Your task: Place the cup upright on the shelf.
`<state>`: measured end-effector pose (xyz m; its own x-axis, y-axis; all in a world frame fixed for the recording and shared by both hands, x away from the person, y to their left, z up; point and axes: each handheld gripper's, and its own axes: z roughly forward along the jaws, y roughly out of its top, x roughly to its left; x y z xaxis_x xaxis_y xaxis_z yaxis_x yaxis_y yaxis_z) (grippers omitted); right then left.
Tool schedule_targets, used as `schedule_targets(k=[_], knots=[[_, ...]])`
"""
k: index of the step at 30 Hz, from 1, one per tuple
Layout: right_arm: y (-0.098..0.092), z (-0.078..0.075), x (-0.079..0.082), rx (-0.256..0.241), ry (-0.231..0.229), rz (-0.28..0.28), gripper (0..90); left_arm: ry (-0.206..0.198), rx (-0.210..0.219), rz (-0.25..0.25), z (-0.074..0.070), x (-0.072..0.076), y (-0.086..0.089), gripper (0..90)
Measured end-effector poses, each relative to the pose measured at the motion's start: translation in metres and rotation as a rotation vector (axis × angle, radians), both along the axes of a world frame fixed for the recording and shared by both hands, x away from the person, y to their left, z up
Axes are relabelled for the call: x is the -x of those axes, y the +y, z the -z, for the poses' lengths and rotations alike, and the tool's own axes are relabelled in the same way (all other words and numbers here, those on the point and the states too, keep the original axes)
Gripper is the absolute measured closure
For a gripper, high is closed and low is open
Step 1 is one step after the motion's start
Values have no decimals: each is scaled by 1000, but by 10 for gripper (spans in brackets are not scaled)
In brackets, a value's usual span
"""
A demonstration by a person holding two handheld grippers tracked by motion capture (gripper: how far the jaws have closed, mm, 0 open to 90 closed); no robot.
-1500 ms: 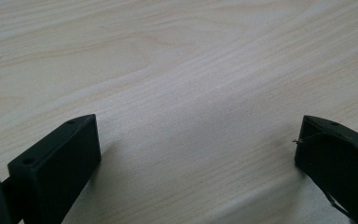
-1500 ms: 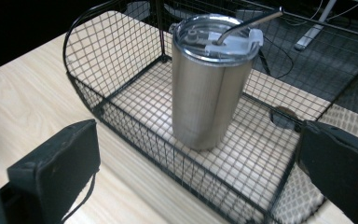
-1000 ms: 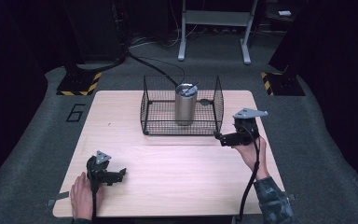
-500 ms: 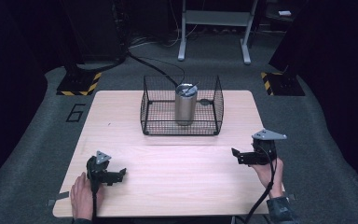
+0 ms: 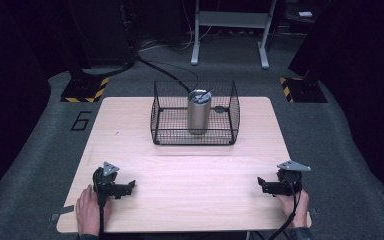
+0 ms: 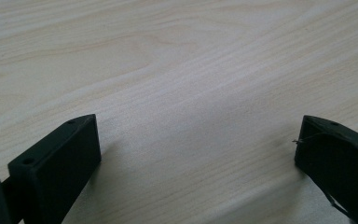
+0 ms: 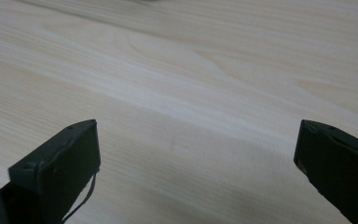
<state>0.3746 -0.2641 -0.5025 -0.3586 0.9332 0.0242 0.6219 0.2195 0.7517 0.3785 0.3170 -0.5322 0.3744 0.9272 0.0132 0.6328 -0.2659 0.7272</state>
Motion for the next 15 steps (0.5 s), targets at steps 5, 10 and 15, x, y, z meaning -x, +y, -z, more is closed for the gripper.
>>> schedule_targets(k=[5, 10, 15], knots=[[-10, 26, 4, -4, 35, 42, 0, 1, 0, -1, 0, 0, 0, 0], [-7, 27, 0, 33, 42, 42, 0, 3, -2, -1, 0, 0, 0, 0], [-8, 28, -1, 33, 40, 34, 0, 0, 0, -1, 0, 0, 0, 0]])
